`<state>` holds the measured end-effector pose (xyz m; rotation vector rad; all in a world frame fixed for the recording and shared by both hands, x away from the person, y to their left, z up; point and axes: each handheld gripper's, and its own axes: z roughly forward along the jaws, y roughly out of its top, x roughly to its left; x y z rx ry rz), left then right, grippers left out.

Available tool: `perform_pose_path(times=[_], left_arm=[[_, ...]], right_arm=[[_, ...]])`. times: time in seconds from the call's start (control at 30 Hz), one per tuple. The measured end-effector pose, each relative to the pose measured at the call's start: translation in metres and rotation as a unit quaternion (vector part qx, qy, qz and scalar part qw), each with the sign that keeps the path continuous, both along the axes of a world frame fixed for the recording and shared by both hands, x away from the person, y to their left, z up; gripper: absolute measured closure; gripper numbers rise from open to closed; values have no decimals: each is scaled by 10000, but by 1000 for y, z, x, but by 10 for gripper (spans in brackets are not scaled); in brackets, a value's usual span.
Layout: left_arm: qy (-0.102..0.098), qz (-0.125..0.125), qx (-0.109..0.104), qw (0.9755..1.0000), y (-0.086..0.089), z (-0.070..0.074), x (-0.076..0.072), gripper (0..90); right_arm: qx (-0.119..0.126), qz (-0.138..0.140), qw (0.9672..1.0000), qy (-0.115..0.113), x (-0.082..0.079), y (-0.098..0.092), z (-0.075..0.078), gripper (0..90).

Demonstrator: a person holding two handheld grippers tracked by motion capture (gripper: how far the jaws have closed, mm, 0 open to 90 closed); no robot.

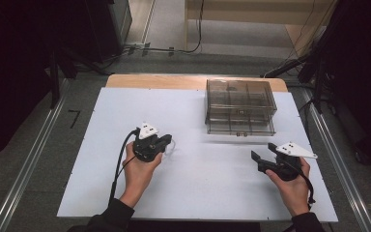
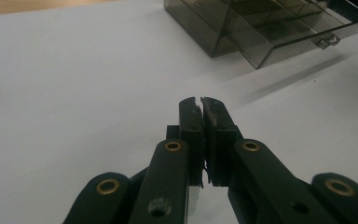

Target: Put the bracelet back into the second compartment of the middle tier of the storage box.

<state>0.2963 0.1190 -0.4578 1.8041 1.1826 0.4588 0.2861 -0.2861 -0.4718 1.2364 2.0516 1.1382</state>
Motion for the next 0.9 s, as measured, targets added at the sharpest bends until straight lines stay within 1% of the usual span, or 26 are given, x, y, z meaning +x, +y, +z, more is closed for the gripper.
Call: perform_pose_path(times=[0.1, 0.2, 0.37, 0.4, 0.43, 0.5, 0.53, 0.67, 0.7, 0.77, 0.8, 0.9], left_arm=[[1, -39, -14, 10000, -5, 0, 3, 876], [49, -76, -20, 10000, -10, 0, 7, 876], [38, -153, -38, 9999, -24, 4, 13, 877], [38, -153, -38, 9999, -24, 4, 13, 876], [38, -193, -44, 9998, -31, 5, 16, 876], [31, -225, -2, 9997, -34, 6, 17, 876], [34, -256, -7, 9997, -40, 7, 20, 876], [19, -307, -12, 9995, -48, 10, 24, 876], [16, -341, 1, 9994, -53, 11, 25, 876], [19, -360, 6, 9993, -56, 11, 25, 876], [22, -398, 12, 9992, -60, 12, 26, 876], [28, -416, 23, 9991, -63, 12, 27, 876]], right_arm=[[19, 68, 10000, 15, 1, 4, 0, 262], [9, 120, 9999, 9, 3, 8, 1, 265], [-90, 222, 9997, -19, 8, 19, 1, 270], [-97, 238, 9997, -19, 9, 21, 1, 272], [-106, 253, 9996, -18, 10, 23, 1, 273], [-125, 254, 9996, -15, 13, 26, 1, 275], [-139, 266, 9995, -23, 14, 27, 1, 277], [-135, 265, 9996, -9, 17, 29, 0, 280], [-131, 266, 9996, -12, 18, 31, 1, 285], [-124, 279, 9995, -19, 19, 33, 2, 296], [-117, 280, 9995, -45, 20, 34, 2, 303], [-82, 358, 9993, -65, 22, 41, 5, 368]])
